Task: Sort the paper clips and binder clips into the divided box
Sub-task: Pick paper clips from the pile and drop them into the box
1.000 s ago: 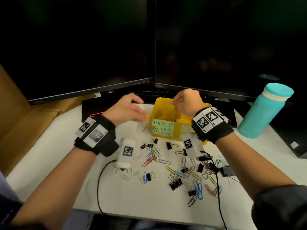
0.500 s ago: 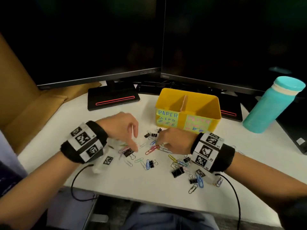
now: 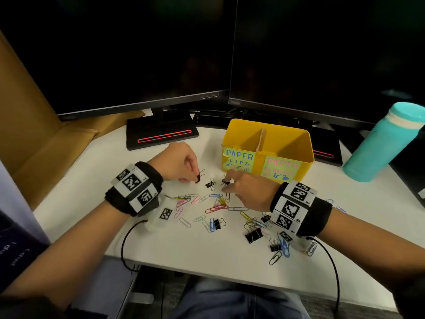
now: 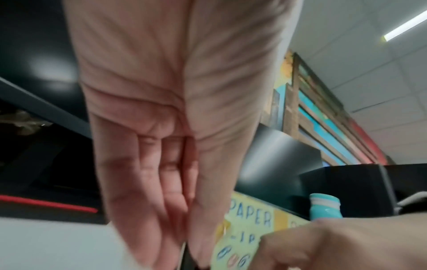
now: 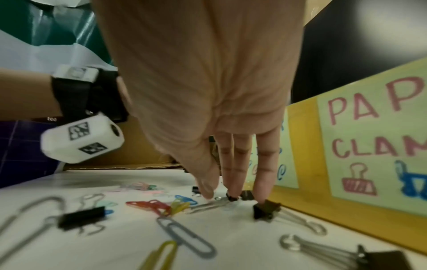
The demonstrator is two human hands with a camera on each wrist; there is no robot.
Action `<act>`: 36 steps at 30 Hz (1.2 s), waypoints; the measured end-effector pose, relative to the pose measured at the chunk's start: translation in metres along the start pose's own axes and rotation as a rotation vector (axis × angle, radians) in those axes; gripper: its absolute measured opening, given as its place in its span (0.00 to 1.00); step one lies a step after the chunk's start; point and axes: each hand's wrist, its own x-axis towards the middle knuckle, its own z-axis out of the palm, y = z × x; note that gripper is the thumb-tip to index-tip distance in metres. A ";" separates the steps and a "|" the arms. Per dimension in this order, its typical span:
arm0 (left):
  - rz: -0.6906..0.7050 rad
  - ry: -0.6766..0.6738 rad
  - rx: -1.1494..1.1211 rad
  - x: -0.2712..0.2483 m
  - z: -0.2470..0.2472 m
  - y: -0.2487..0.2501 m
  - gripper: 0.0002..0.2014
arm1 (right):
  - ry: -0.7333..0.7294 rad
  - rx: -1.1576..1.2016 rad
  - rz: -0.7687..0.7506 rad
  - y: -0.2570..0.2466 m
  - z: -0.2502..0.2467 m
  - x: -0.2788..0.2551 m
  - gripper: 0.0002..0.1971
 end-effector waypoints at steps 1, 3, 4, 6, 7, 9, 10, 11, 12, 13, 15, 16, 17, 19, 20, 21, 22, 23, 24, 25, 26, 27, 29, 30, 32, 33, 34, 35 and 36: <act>-0.010 -0.013 -0.021 0.003 0.001 -0.001 0.04 | 0.000 -0.005 -0.018 -0.003 0.001 0.001 0.24; -0.030 -0.064 -0.026 0.005 0.008 -0.004 0.09 | 0.036 0.016 -0.034 -0.005 0.002 0.003 0.24; -0.048 -0.061 -0.019 0.004 0.011 -0.009 0.13 | 0.060 0.029 -0.035 -0.006 0.001 0.005 0.25; -0.097 0.028 0.058 -0.003 0.011 -0.018 0.17 | 0.070 0.009 -0.023 -0.007 -0.001 0.005 0.24; -0.144 0.048 0.122 -0.009 0.010 -0.023 0.17 | 0.058 -0.010 -0.021 -0.007 -0.001 0.004 0.24; -0.261 -0.080 0.203 -0.021 0.008 -0.029 0.18 | 0.042 -0.031 -0.034 -0.009 0.002 0.000 0.25; -0.292 -0.188 0.191 -0.027 0.010 -0.029 0.20 | 0.058 -0.046 -0.055 -0.009 0.004 -0.001 0.26; -0.291 -0.275 0.151 -0.031 0.015 -0.027 0.21 | 0.076 -0.067 -0.080 -0.009 0.005 -0.001 0.26; -0.261 -0.323 0.101 -0.034 0.020 -0.023 0.22 | 0.086 -0.057 -0.094 -0.007 0.005 -0.001 0.26; -0.215 -0.340 0.055 -0.035 0.024 -0.018 0.22 | 0.077 -0.016 -0.074 -0.003 0.005 -0.001 0.26; -0.127 -0.335 0.036 -0.038 0.031 -0.009 0.26 | 0.026 0.036 -0.032 0.002 0.002 -0.002 0.27; -0.096 -0.325 0.075 -0.039 0.034 -0.006 0.29 | 0.004 0.020 -0.038 0.004 0.002 -0.004 0.29; -0.075 -0.320 0.135 -0.040 0.036 -0.005 0.34 | 0.010 -0.014 -0.049 0.004 0.004 -0.006 0.30; -0.046 -0.326 0.233 -0.040 0.042 -0.004 0.44 | 0.079 -0.114 -0.104 0.001 0.006 -0.011 0.29; -0.027 -0.321 0.258 -0.040 0.047 -0.004 0.47 | 0.079 -0.115 -0.128 0.000 0.005 -0.013 0.27; -0.010 -0.307 0.274 -0.039 0.051 -0.002 0.49 | 0.059 -0.046 -0.133 0.000 0.002 -0.015 0.24; 0.003 -0.287 0.279 -0.037 0.055 0.001 0.49 | 0.021 0.073 -0.106 0.001 -0.002 -0.018 0.20; 0.012 -0.263 0.272 -0.035 0.059 0.003 0.45 | -0.023 0.180 -0.060 0.003 -0.007 -0.020 0.19; 0.014 -0.244 0.259 -0.032 0.061 0.004 0.40 | -0.062 0.243 -0.007 0.006 -0.011 -0.021 0.21; 0.013 -0.229 0.241 -0.029 0.062 0.004 0.34 | -0.105 0.248 0.045 0.009 -0.013 -0.021 0.23; 0.004 -0.220 0.203 -0.027 0.061 0.003 0.29 | -0.147 0.225 0.089 0.012 -0.013 -0.021 0.24; -0.013 -0.216 0.138 -0.024 0.061 0.000 0.24 | -0.171 0.212 0.115 0.012 -0.011 -0.019 0.23; -0.033 -0.222 0.009 -0.021 0.060 -0.004 0.17 | -0.149 0.273 0.125 0.008 -0.007 -0.012 0.16; -0.028 -0.214 -0.022 -0.020 0.059 -0.005 0.15 | -0.128 0.323 0.121 0.005 -0.006 -0.006 0.12; 0.007 -0.167 -0.029 -0.021 0.057 -0.005 0.14 | -0.114 0.392 0.116 -0.005 -0.008 0.004 0.07; 0.016 -0.125 0.000 -0.022 0.055 -0.006 0.16 | -0.108 0.408 0.114 -0.008 -0.009 0.008 0.06; 0.012 -0.078 0.046 -0.024 0.053 -0.008 0.19 | -0.095 0.412 0.121 -0.010 -0.010 0.011 0.07; -0.009 -0.042 0.097 -0.026 0.051 -0.011 0.23 | -0.076 0.404 0.140 -0.010 -0.011 0.013 0.10; -0.042 -0.033 0.134 -0.029 0.048 -0.014 0.27 | -0.067 0.383 0.167 -0.009 -0.012 0.015 0.16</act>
